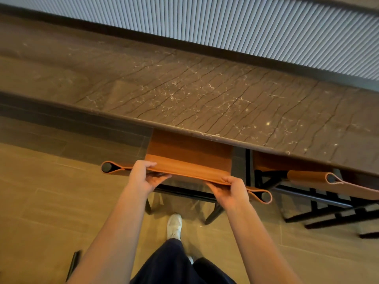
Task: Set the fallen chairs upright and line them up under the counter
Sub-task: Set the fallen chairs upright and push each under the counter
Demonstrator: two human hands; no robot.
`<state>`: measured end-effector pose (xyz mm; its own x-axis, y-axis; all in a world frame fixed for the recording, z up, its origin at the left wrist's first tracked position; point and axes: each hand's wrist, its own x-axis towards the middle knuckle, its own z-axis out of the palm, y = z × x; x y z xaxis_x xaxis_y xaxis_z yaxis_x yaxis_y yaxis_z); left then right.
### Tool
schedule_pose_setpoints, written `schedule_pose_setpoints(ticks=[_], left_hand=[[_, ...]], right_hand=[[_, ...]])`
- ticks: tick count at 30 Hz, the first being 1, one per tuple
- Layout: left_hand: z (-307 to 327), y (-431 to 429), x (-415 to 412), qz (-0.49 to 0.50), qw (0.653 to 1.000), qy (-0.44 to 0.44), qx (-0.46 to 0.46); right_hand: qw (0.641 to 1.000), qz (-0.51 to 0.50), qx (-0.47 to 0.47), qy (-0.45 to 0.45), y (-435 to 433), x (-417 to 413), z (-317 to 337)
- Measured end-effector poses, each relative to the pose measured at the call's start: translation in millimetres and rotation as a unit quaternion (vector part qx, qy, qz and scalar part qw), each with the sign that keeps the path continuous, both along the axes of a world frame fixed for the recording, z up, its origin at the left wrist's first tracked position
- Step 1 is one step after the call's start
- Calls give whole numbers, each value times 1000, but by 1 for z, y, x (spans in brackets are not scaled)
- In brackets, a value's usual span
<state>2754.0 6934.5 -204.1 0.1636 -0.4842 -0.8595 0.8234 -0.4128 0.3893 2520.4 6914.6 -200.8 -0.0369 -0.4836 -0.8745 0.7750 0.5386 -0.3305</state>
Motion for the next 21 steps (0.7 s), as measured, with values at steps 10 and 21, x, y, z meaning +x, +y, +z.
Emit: schedule_pose_setpoints(ticks=[10,21], left_hand=[[21,-58,6,-39,999,-6,-7],[28,-45,4,-76,996,-32,-33]], right_hand=[[1000,5,-22,8,-58,-1,20],[995,50,-17,81,-47,-2,23]])
